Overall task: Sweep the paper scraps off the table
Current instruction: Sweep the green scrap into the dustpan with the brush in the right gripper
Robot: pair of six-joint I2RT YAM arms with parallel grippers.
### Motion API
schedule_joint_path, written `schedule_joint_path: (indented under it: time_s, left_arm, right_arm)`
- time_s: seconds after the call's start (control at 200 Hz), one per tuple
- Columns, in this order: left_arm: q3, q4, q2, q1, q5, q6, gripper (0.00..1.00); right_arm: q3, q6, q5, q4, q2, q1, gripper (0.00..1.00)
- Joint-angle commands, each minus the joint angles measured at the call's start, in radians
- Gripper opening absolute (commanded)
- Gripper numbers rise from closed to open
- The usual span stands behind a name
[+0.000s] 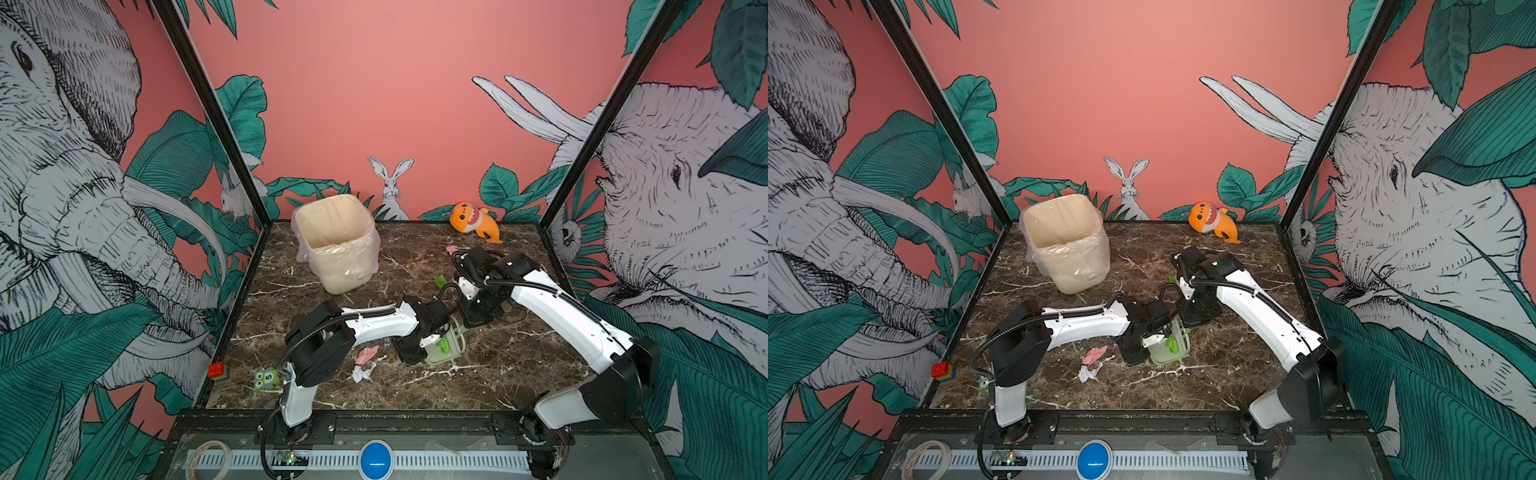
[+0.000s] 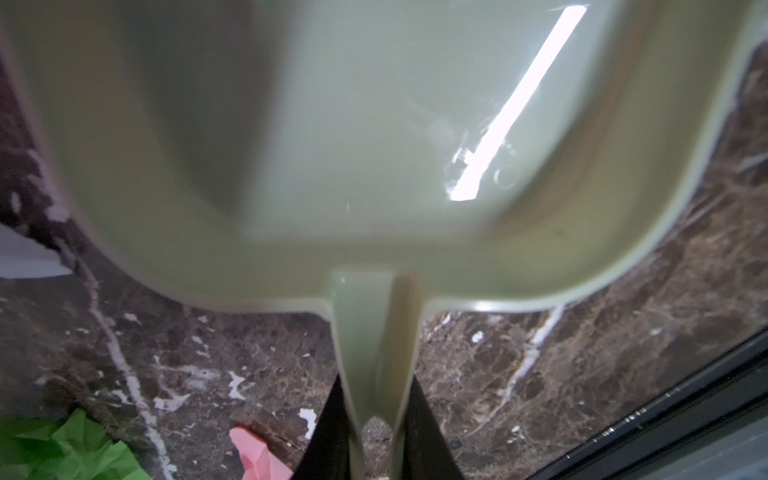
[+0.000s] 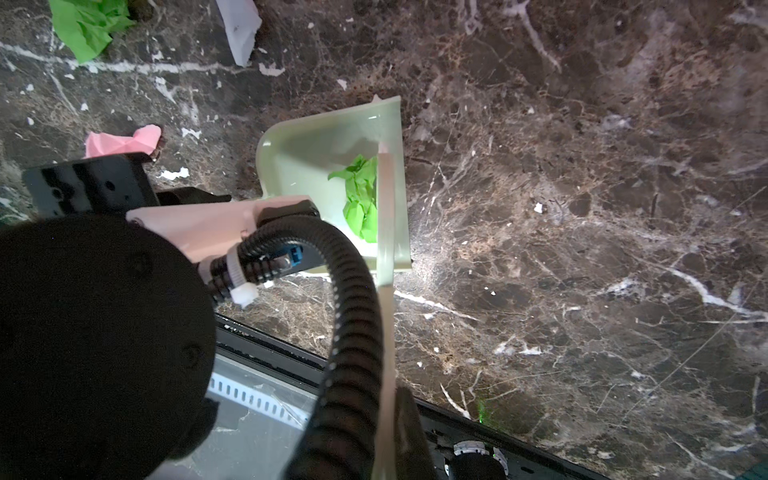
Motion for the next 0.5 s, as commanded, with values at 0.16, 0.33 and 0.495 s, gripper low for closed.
schedule_joint_path:
  time_s: [0.16,0.33,0.495]
  left_arm:
    - [0.017,0.022,-0.018,-0.012,-0.008,-0.005,0.12]
    - [0.008,0.039,-0.034,-0.012,-0.014,-0.011,0.12]
    - [-0.015,0.066,-0.082,-0.012,-0.025,-0.022,0.11]
  right_arm:
    - [0.006,-0.068,0.076,-0.060,-0.035,-0.051,0.00]
    - [-0.007,-0.081,0.097,-0.066,-0.040,-0.071,0.00]
    - [-0.017,-0.089,0.105,-0.070,-0.073,-0.114,0.00]
